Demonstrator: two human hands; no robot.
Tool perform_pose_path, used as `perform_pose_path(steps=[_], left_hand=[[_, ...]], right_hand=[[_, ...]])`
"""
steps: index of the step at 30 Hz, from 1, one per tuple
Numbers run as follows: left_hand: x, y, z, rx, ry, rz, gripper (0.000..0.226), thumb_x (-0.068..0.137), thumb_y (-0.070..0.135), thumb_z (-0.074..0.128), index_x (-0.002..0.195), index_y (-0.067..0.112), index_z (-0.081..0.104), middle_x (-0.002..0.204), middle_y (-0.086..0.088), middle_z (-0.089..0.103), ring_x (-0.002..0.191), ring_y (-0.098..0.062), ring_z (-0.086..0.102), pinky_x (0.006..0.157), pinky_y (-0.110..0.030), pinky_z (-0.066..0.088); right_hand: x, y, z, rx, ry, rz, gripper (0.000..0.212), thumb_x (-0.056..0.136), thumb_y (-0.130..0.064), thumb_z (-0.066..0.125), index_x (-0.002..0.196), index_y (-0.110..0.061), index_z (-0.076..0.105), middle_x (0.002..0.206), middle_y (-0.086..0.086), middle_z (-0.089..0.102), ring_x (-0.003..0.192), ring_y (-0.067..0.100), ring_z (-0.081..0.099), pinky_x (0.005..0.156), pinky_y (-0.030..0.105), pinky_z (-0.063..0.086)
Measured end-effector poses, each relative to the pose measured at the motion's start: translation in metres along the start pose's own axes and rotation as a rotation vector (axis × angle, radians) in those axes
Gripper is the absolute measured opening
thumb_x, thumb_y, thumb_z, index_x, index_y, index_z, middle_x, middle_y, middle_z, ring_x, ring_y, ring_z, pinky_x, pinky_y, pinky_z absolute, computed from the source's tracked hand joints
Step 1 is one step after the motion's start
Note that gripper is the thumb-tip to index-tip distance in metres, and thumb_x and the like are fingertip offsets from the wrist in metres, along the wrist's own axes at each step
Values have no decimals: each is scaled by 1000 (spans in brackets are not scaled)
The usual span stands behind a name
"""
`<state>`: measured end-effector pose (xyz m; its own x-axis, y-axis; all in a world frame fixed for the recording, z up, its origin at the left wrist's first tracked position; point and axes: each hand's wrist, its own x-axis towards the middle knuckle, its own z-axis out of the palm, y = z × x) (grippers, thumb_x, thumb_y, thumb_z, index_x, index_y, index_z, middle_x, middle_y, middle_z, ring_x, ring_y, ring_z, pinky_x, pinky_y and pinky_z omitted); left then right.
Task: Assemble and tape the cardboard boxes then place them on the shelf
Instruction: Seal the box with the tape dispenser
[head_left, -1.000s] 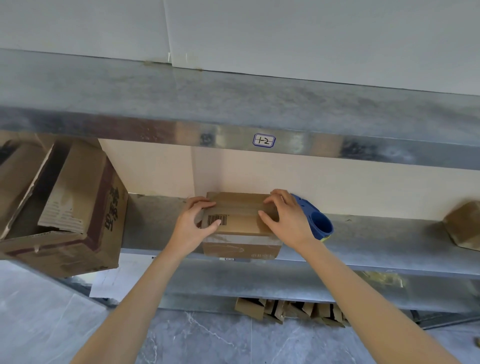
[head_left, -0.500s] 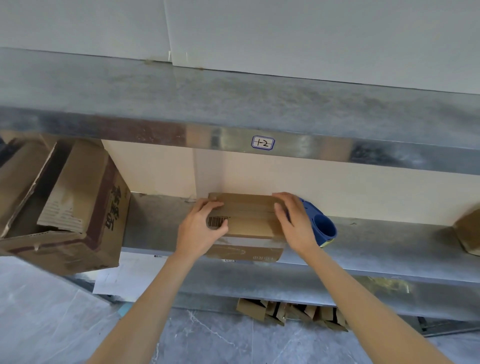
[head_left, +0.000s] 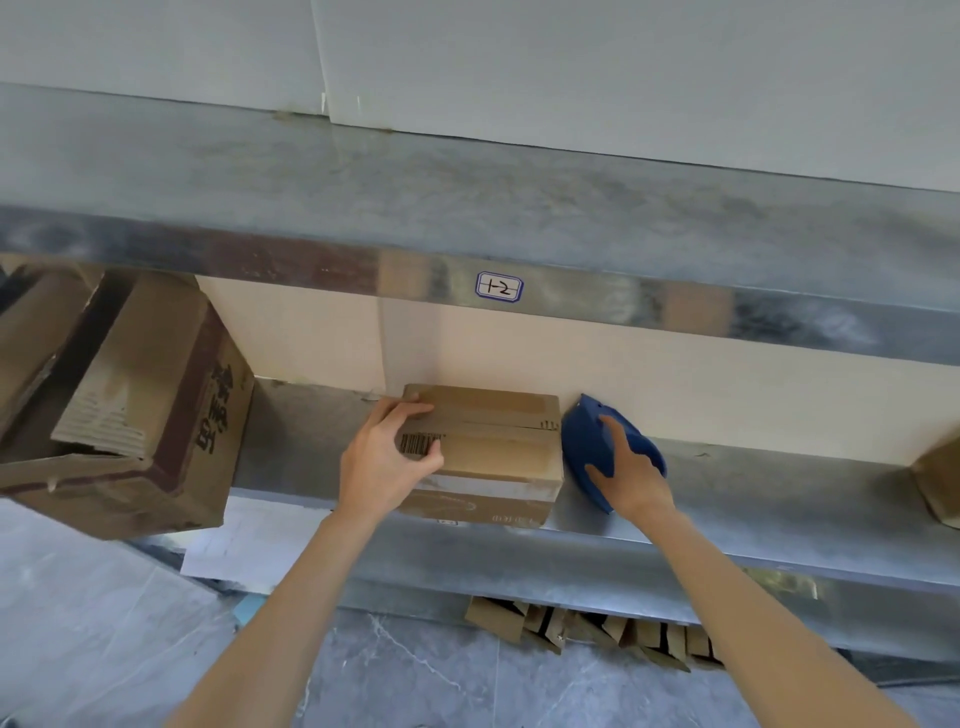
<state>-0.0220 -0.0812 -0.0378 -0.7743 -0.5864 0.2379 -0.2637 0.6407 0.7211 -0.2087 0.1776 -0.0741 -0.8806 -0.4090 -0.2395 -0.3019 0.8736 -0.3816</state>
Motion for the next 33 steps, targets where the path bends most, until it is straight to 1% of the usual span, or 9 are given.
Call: perform_pose_path(steps=[4, 8, 11, 13, 17, 22, 25, 29, 33], left_hand=[[-1, 0, 0, -12, -7, -20, 42, 75, 36, 76, 113, 42, 61, 126, 25, 52, 106, 1, 53, 88, -28, 51], [-1, 1, -1, -12, -22, -23, 41, 76, 37, 76, 113, 45, 60, 121, 30, 48, 102, 4, 51, 86, -26, 49], [-1, 1, -3, -25, -35, -18, 41, 76, 36, 76, 113, 45, 60, 121, 32, 47, 103, 3, 52, 85, -24, 47], [0, -1, -5, -41, -47, -14, 42, 76, 35, 76, 114, 44, 61, 123, 30, 49, 105, 2, 53, 86, -24, 46], [3, -8, -9, -126, -93, 4, 44, 79, 25, 77, 118, 36, 61, 123, 23, 56, 108, 9, 52, 93, -22, 45], [3, -17, -14, -265, -143, -4, 50, 79, 12, 79, 119, 32, 58, 126, 27, 56, 115, 19, 47, 101, -23, 40], [3, -18, -15, -290, -141, 4, 49, 80, 11, 79, 119, 32, 60, 129, 23, 56, 119, 11, 49, 105, -26, 40], [3, -17, -17, -273, -150, 32, 46, 81, 12, 79, 121, 27, 62, 135, 12, 51, 124, -2, 48, 108, -26, 37], [3, -14, -20, -285, -148, 57, 48, 80, 9, 79, 124, 19, 62, 133, 3, 55, 124, -9, 51, 109, -27, 39]], right_hand=[[9, 9, -4, 75, -29, -15, 73, 95, -31, 58, 150, -42, 12, 71, 5, 58, 58, 25, 61, 46, 31, 47], [19, 15, -12, 151, -113, -25, 84, 90, -25, 64, 149, -50, 9, 108, 10, 64, 77, 28, 64, 64, 38, 55], [24, 14, -19, 226, -148, -30, 89, 87, -18, 67, 150, -48, 11, 138, 8, 50, 100, 29, 58, 74, 37, 51], [24, 11, -23, 207, -126, -54, 91, 85, -17, 70, 150, -44, 13, 145, 5, 46, 111, 31, 56, 84, 40, 51], [12, 7, -43, 309, -46, -124, 93, 80, -12, 75, 149, -35, 18, 147, 1, 43, 110, 24, 51, 82, 36, 49], [-21, -10, -78, 281, 42, -218, 89, 82, -13, 72, 144, -45, 17, 141, -11, 42, 103, 26, 58, 75, 39, 52], [-42, -33, -91, 295, 90, -274, 82, 86, -16, 66, 139, -55, 17, 124, -7, 53, 83, 16, 61, 64, 35, 52], [-60, -75, -93, 160, 192, -350, 65, 94, -39, 56, 143, -53, 16, 109, -2, 64, 79, 22, 63, 70, 39, 55], [-65, -120, -81, 42, 120, -495, 66, 96, -39, 53, 145, -52, 11, 110, 6, 67, 81, 24, 63, 74, 41, 54]])
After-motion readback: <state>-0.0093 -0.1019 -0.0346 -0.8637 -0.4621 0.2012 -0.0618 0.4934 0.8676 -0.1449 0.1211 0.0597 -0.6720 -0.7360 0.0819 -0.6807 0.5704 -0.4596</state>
